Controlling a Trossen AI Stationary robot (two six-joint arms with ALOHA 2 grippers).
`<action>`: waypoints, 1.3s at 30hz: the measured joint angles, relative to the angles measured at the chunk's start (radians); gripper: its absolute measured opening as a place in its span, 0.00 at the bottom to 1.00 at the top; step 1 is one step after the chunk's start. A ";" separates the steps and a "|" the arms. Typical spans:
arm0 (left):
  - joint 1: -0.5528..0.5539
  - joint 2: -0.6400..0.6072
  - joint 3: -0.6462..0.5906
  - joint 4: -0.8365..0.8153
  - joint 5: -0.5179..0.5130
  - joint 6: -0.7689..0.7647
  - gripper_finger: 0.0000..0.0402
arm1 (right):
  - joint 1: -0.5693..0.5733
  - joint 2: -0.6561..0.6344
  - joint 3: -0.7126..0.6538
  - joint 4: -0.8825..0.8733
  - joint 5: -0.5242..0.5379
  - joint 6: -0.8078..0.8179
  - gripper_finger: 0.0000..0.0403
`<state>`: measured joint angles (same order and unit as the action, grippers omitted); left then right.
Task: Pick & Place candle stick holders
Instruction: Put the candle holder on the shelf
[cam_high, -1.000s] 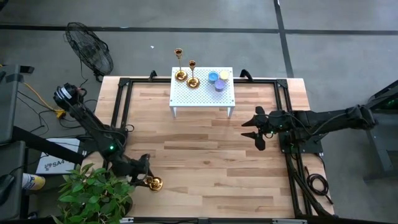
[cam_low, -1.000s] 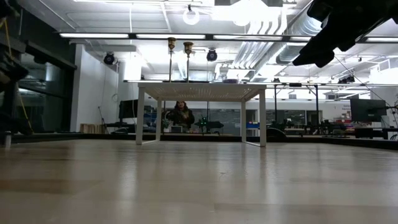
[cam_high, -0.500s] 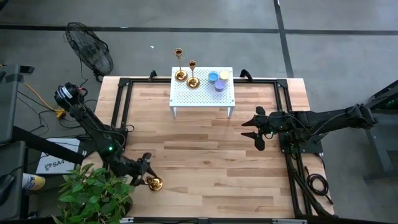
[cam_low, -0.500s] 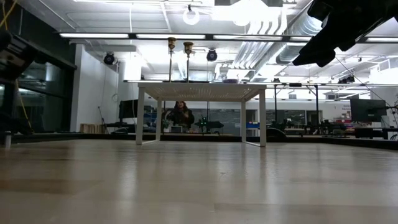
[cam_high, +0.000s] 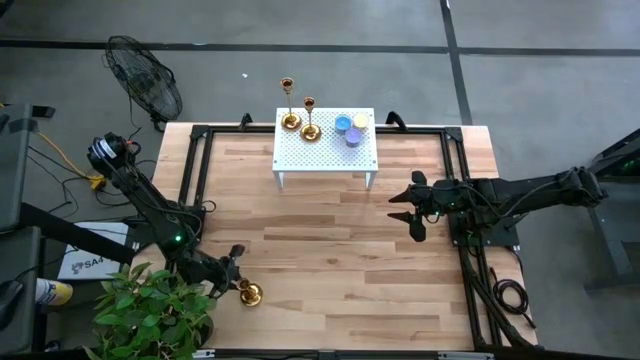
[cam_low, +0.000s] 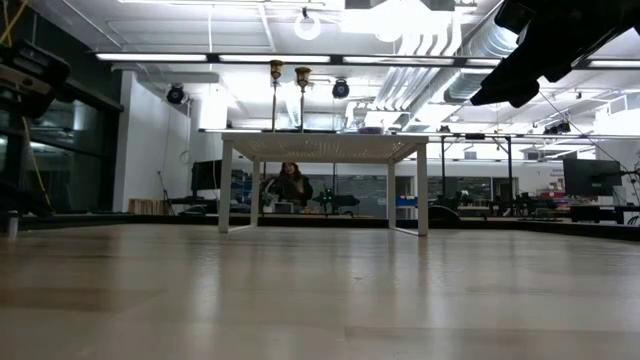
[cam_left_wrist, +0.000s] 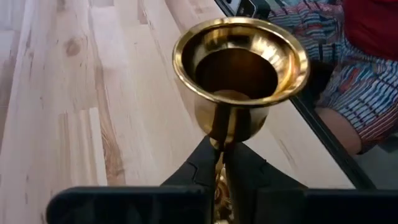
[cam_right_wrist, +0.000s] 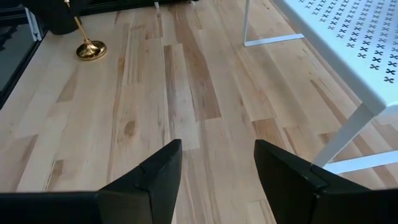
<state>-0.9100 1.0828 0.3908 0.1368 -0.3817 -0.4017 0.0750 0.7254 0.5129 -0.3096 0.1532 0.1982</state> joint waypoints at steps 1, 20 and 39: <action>0.000 0.000 0.000 0.002 -0.004 0.013 0.03 | 0.000 0.000 0.000 0.000 0.001 0.000 0.49; 0.000 0.001 0.017 0.107 -0.441 0.144 0.02 | 0.000 0.000 0.000 0.000 0.002 0.003 0.49; 0.357 0.000 0.233 0.057 -0.432 0.289 0.02 | 0.000 0.000 0.000 0.000 0.001 0.000 0.49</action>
<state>-0.5535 1.0825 0.6237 0.1939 -0.8133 -0.1126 0.0750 0.7254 0.5129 -0.3099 0.1545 0.1978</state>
